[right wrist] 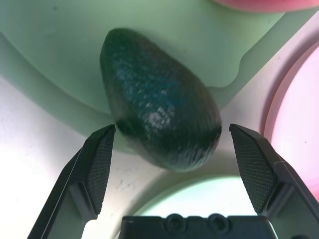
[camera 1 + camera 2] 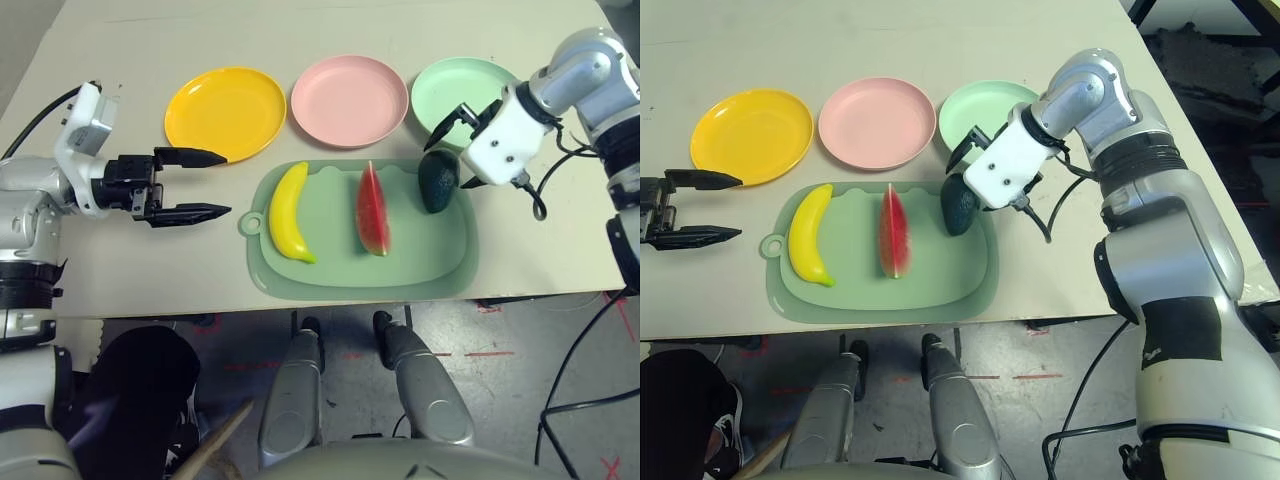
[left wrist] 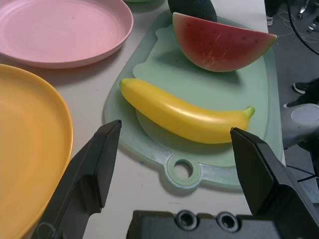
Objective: Place the fruits into color-matched plates.
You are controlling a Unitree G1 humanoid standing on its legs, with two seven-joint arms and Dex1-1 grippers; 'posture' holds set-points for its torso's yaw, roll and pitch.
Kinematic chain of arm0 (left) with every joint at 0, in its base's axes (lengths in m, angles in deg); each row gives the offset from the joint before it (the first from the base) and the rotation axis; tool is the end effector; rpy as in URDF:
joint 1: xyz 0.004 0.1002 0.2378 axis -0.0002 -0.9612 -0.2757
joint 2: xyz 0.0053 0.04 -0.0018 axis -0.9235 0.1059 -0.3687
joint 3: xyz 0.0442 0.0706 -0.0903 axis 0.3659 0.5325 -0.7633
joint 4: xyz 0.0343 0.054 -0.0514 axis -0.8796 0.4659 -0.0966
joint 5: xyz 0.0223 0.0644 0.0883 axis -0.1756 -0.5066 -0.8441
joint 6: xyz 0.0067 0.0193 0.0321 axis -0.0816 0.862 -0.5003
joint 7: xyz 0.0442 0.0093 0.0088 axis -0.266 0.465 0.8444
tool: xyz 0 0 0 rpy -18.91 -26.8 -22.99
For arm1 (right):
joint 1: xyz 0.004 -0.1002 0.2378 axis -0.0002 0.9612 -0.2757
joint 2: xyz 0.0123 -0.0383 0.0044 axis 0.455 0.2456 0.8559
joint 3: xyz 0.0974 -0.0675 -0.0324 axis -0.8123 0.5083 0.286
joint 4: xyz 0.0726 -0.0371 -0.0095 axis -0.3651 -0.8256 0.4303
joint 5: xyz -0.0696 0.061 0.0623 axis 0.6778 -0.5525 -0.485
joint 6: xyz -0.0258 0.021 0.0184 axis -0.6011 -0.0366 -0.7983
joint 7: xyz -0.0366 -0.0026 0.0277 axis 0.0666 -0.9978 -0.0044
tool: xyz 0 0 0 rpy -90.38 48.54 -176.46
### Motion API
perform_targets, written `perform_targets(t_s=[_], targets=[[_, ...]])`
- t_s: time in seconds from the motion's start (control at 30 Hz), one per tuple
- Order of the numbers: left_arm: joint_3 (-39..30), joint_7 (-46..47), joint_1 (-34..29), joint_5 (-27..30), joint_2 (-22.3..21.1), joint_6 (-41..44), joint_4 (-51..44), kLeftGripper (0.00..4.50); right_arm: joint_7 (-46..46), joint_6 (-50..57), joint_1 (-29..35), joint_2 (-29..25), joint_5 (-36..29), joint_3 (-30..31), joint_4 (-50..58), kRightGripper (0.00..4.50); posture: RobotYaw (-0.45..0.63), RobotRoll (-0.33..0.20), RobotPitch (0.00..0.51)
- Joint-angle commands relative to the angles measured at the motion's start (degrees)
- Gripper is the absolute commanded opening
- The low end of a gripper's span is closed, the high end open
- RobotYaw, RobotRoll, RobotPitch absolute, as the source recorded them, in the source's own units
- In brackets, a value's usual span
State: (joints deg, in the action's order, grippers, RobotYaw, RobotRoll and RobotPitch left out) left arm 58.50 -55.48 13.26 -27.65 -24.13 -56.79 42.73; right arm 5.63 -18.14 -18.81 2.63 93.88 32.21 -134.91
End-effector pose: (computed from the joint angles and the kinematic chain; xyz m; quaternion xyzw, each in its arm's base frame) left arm 0.2845 0.3629 0.2391 0.1924 0.0251 -0.5792 0.7917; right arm 0.3698 -0.1821 0.3190 -0.7081 -0.0105 0.6112 0.3534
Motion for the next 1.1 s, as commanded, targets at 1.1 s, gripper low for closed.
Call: perform_targets(t_s=[1.1], targets=[[-0.41,-0.64,-1.16,-1.7,-1.37,0.45,-2.66,4.5,1.3,3.4,2.81,0.67,-2.03,-0.59,4.04,3.19,-0.05,0.0,0.371]])
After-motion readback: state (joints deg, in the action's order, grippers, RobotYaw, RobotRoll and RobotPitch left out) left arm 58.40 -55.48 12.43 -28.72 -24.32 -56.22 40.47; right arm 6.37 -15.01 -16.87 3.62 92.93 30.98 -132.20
